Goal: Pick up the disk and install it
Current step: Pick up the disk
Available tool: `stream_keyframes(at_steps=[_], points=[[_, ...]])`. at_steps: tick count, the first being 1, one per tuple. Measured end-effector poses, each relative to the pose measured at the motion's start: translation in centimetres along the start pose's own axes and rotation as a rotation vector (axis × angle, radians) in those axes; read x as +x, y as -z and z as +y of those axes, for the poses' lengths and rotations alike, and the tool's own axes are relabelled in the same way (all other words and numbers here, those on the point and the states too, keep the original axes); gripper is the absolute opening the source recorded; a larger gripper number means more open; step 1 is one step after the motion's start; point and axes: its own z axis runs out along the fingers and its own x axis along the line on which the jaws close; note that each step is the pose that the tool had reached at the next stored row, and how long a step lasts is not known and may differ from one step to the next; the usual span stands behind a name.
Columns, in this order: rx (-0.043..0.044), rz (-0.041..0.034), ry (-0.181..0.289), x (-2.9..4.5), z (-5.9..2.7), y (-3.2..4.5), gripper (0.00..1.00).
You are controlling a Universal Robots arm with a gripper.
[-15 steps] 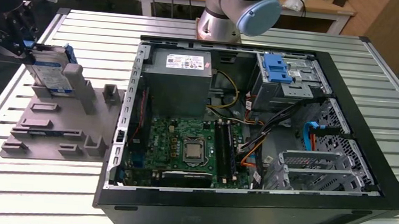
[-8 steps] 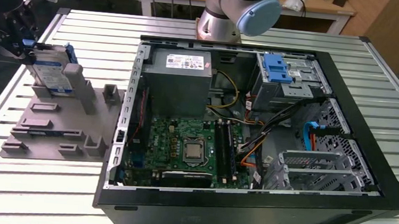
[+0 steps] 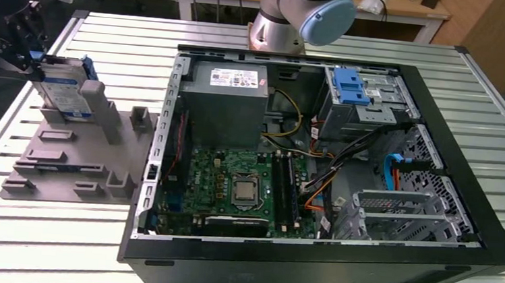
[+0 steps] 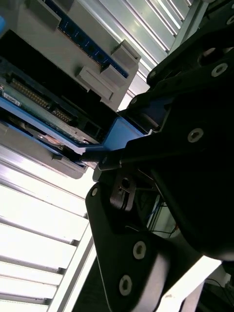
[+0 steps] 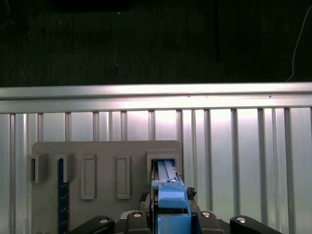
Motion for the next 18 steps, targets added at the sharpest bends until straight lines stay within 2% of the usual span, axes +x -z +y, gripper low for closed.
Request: stream_keyframes(at_steps=[4, 8, 13, 18], points=[[0.0, 0.0002, 0.0, 0.0, 0.0, 0.14, 0.36], [0.0002, 0.0004, 0.0, -0.02, 0.01, 0.66, 0.36], [0.0, 0.0012, 0.0, -0.04, 0.03, 1.59, 0.36], [-0.0001, 0.0015, 0.0, -0.08, 0.06, 2.84, 0.36]])
